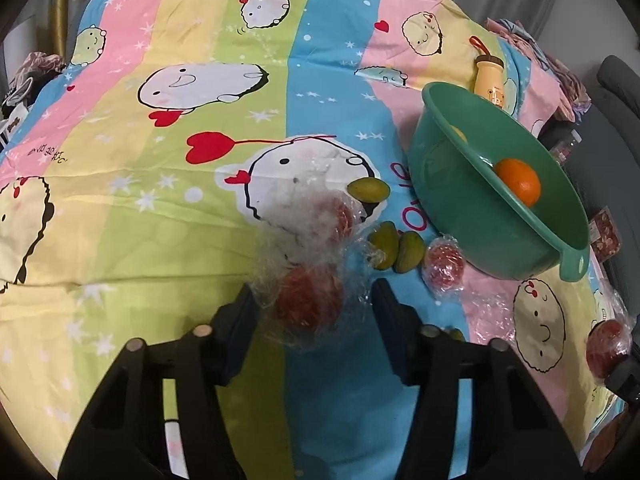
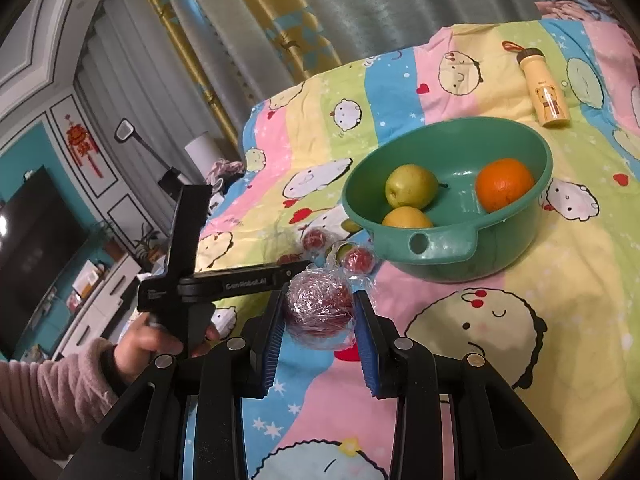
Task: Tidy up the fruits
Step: 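Carry the wrapped red fruit into the green basin and open the right gripper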
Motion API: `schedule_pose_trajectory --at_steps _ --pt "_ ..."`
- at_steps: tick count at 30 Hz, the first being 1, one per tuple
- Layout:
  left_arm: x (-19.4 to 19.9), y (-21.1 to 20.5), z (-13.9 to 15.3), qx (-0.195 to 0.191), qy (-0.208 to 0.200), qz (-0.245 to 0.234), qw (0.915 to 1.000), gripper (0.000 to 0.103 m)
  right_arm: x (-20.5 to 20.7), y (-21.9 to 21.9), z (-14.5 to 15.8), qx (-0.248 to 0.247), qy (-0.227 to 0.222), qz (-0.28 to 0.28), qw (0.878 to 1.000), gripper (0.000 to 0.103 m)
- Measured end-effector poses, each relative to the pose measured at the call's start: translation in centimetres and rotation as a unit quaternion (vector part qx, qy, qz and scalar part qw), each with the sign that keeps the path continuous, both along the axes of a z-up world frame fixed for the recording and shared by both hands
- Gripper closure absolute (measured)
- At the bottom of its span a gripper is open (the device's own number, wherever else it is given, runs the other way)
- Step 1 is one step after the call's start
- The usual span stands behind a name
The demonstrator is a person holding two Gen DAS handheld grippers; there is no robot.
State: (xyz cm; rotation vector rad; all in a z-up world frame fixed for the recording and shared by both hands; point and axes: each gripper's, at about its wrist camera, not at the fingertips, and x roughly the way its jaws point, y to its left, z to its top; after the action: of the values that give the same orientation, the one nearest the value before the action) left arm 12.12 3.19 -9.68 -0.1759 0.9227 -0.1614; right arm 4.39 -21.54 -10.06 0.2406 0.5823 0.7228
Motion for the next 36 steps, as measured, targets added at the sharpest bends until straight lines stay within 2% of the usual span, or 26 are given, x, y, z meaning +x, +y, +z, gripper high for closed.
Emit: schedule_pose_trajectory --at_steps 1,4,11,23,29,36 --pt "0.1 0.1 0.0 0.002 0.000 0.001 1.0000 0.062 0.0 0.0 0.0 -0.001 -0.001 0.000 1.000 0.067" --pt "0.2 0.6 -0.2 -0.002 0.002 0.006 1.0000 0.070 0.1 -0.1 -0.1 0.001 0.001 -0.001 1.000 0.067" --pt "-0.9 1.5 0.5 -0.030 0.007 0.009 0.9995 0.071 0.3 -0.3 -0.3 0.008 0.008 0.000 1.000 0.067" --pt "-6.2 2.5 6.0 -0.068 -0.044 -0.011 0.9967 0.071 -0.4 -0.7 0.6 0.029 -0.008 0.002 1.000 0.067" --pt "-5.9 0.7 8.0 -0.078 -0.061 -0.044 0.9941 0.071 -0.3 -1.5 1.8 0.033 -0.027 -0.017 0.999 0.067" --pt "-3.2 -3.3 10.0 -0.077 -0.076 -0.097 0.9894 0.071 1.1 -2.2 4.0 0.013 -0.057 -0.059 0.997 0.067"
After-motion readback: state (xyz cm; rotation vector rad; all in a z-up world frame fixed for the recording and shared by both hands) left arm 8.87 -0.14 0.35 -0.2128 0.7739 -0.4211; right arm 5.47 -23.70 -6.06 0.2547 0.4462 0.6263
